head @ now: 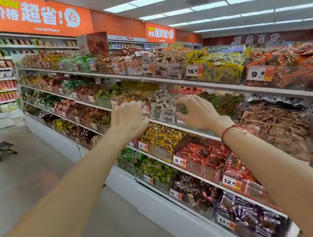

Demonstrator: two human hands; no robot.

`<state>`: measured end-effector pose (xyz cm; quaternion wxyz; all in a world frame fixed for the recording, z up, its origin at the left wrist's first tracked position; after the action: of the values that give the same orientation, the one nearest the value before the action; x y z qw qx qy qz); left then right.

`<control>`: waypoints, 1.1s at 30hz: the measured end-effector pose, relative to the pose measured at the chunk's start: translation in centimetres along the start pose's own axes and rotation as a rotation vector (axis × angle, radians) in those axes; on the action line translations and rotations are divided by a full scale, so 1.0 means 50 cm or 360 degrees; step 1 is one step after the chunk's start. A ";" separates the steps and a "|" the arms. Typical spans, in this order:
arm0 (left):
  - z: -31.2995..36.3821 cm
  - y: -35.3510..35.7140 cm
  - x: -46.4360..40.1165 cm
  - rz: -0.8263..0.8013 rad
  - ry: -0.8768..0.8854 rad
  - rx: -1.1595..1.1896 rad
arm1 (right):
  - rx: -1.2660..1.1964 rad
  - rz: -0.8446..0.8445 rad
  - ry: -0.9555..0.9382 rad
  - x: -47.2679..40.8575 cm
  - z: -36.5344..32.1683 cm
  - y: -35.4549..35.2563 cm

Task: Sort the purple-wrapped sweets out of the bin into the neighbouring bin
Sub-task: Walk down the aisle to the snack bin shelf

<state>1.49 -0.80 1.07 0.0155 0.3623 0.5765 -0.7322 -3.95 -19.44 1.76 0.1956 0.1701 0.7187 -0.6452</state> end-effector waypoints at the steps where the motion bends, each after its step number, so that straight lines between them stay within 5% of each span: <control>1: -0.008 0.015 0.017 -0.0055 -0.0028 -0.0071 | 0.0005 -0.0042 0.0018 0.005 -0.005 0.025; 8: -0.068 0.210 0.187 -0.0382 -0.0235 -0.0043 | -0.0150 -0.0142 -0.0094 0.111 -0.035 0.274; 17: -0.098 0.392 0.464 -0.0824 -0.0634 0.0036 | -0.0308 -0.0691 -0.0228 0.314 -0.085 0.530; 27: -0.193 0.453 0.671 -0.1000 -0.1169 0.0037 | -0.0484 -0.1250 -0.0412 0.389 -0.212 0.703; 33: -0.354 0.481 0.695 -0.0977 -0.1329 -0.0059 | -0.0453 -0.1300 -0.0672 0.291 -0.362 0.799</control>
<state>-4.45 20.03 -39.31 0.0351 -0.1467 0.6137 -0.7750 2.21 2.80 -38.28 0.0890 -0.2893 0.7524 -0.5850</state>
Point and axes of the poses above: each hand's wrist, its own x-axis away from the middle knuckle, its own y-axis out of the palm, z = x × y, the point moved 2 cm from there along -x, towards the middle knuckle, and after that the axes turned 1 degree about z, right-handed, at the moved point
